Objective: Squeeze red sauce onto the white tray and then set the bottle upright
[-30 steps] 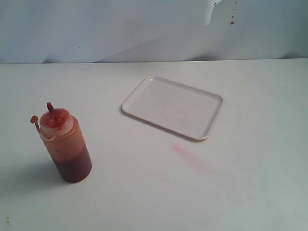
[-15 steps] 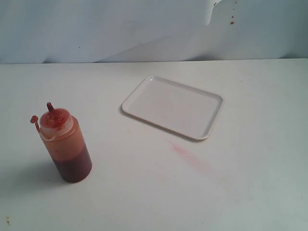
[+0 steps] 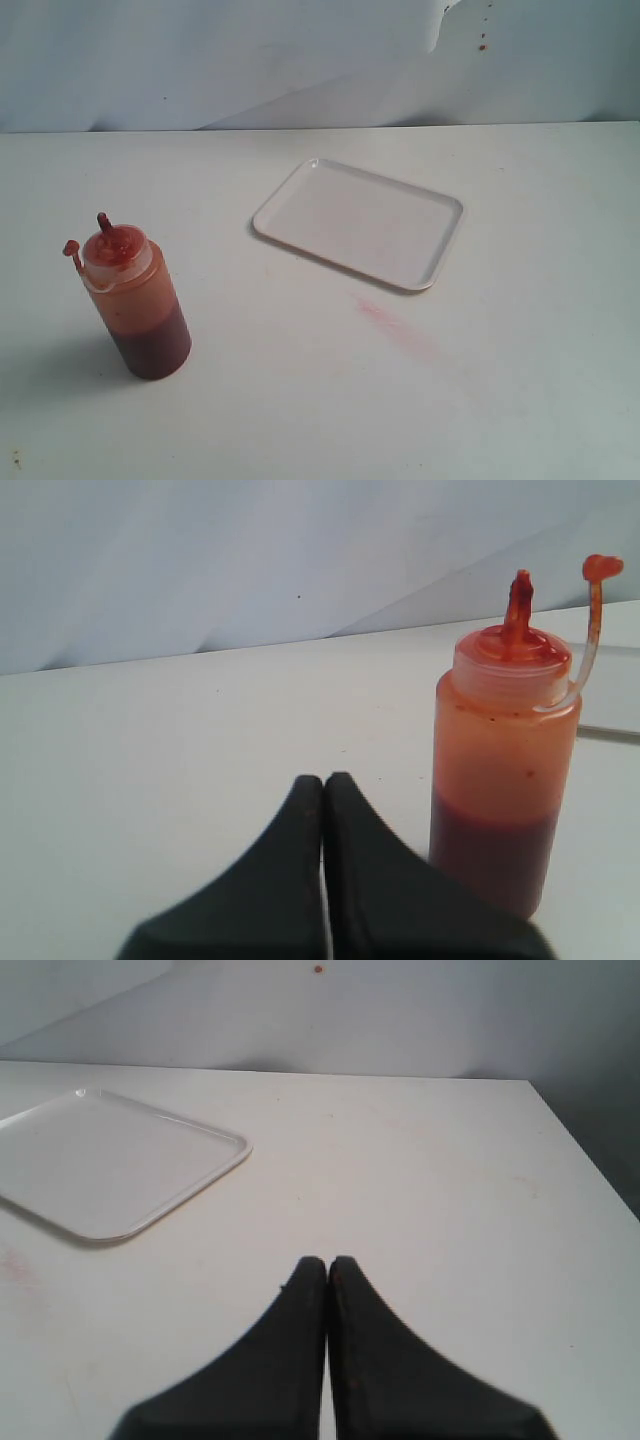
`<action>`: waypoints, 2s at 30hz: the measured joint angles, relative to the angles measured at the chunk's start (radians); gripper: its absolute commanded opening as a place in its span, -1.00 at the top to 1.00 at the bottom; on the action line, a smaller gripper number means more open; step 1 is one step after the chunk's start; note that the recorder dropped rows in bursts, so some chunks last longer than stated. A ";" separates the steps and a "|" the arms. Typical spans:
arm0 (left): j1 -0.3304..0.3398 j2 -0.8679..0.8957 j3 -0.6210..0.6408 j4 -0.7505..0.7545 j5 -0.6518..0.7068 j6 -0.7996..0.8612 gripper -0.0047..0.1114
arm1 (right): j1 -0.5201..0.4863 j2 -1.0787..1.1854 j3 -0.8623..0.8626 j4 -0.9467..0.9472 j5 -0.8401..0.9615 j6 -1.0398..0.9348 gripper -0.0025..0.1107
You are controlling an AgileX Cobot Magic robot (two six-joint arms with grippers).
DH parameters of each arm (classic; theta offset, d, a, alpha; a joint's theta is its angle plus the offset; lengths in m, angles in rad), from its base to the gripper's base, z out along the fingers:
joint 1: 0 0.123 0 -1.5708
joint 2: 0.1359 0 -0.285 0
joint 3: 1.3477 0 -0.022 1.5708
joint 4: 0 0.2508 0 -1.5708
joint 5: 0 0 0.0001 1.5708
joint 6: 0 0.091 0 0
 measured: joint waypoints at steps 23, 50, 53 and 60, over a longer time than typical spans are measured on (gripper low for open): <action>0.000 0.000 0.000 0.000 -0.050 0.000 0.92 | 0.000 0.000 0.000 0.000 0.000 0.000 0.96; 0.000 -0.001 0.001 0.000 -0.966 -0.112 0.92 | 0.000 0.000 0.000 0.000 0.000 0.000 0.96; 0.000 -0.001 0.001 0.000 -1.007 -0.115 0.92 | 0.000 0.000 0.000 0.000 0.000 0.000 0.96; 0.000 0.167 -0.055 -0.003 -1.019 -0.115 0.92 | 0.000 0.000 0.000 0.000 0.000 0.000 0.96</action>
